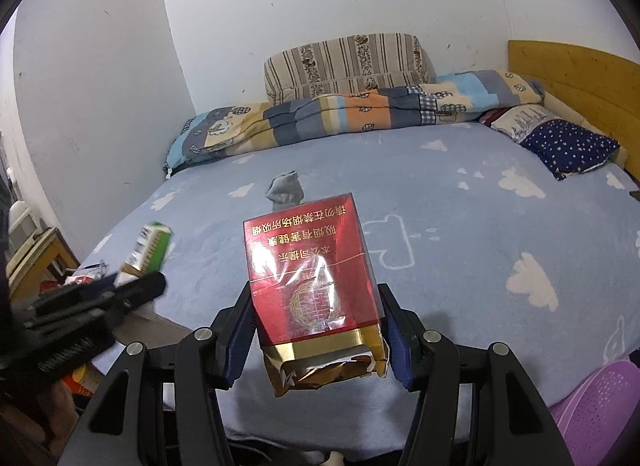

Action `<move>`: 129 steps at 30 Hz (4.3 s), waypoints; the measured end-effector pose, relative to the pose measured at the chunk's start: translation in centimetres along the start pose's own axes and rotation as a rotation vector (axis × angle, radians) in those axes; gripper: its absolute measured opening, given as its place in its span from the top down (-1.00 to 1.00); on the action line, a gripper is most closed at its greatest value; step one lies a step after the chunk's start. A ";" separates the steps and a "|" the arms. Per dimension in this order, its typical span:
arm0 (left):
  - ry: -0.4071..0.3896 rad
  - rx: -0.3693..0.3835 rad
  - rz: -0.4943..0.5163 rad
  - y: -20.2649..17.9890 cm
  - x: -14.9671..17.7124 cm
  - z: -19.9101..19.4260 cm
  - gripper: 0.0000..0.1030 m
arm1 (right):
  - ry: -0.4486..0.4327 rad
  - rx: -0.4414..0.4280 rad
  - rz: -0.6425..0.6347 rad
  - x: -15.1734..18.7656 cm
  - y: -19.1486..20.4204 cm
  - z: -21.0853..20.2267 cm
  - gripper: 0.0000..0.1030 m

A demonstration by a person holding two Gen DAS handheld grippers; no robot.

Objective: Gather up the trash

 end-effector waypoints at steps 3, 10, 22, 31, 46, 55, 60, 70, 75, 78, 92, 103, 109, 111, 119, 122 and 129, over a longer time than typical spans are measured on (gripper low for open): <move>0.005 -0.011 -0.011 0.5 0.2 1.9 0.33 | 0.017 -0.001 0.005 -0.3 -0.2 1.8 -0.18; 0.004 -0.043 -0.003 1.3 0.3 3.5 0.33 | 0.063 -0.021 0.045 0.2 -0.5 3.8 -0.18; -0.004 -0.059 0.021 0.1 0.7 3.8 0.33 | 0.078 -0.044 0.088 0.6 0.0 4.0 -0.19; -0.007 -0.068 0.032 0.1 0.9 3.8 0.33 | 0.068 -0.035 0.088 0.7 0.2 3.6 -0.19; -0.022 -0.081 0.046 0.5 1.0 3.1 0.33 | 0.054 -0.021 0.073 0.5 0.4 3.3 -0.19; -0.030 -0.057 0.057 -0.5 0.9 2.7 0.33 | 0.008 -0.012 0.097 0.2 -0.5 1.1 -0.19; -0.023 0.016 0.096 -2.6 1.1 2.7 0.33 | -0.014 0.008 0.155 -0.3 -2.7 -1.9 -0.19; 0.021 0.377 0.264 -14.6 0.3 -1.0 0.33 | -0.090 0.199 0.294 -0.9 -13.8 -13.0 -0.20; 0.112 0.626 0.312 -23.5 0.6 -2.9 0.32 | -0.111 0.350 0.363 0.1 -20.2 -19.3 -0.20; 0.200 0.748 0.334 -28.9 1.9 -3.1 0.32 | -0.112 0.433 0.413 1.7 -23.8 -22.4 -0.20; 0.413 0.807 0.420 -40.6 8.9 -0.7 -0.08 | -0.039 0.484 0.612 9.7 -32.2 -24.2 -0.24; 0.308 0.737 0.344 -34.3 4.5 -1.2 -0.16 | -0.064 0.479 0.625 9.2 -32.3 -24.7 -0.24; 0.248 0.587 0.289 -26.2 2.8 0.0 -0.17 | -0.025 0.387 0.568 7.5 -28.8 -21.1 -0.24; 0.241 0.549 0.246 -23.1 2.4 0.4 -0.17 | -0.006 0.351 0.535 6.8 -27.3 -19.3 -0.24; 0.187 0.355 0.098 -10.4 -0.3 3.4 -0.17 | 0.064 0.178 0.359 1.8 -18.1 -10.4 -0.24; 0.153 0.231 0.023 -4.2 -1.6 5.4 -0.17 | 0.096 0.102 0.302 0.3 -14.5 -6.8 -0.24; 0.177 0.019 -0.197 8.5 -2.0 10.8 -0.17 | 0.226 -0.076 0.207 -2.6 -5.3 5.5 -0.24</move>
Point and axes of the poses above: each gripper's, at about its wrist camera, not at the fingertips, and z roughly the way its jaws point, y to its left, x to its underside, the point moved 7 cm from there along z, roughly the way its jaws point, and after that the axes turned 9 degrees about -y, right-handed, at the moved point
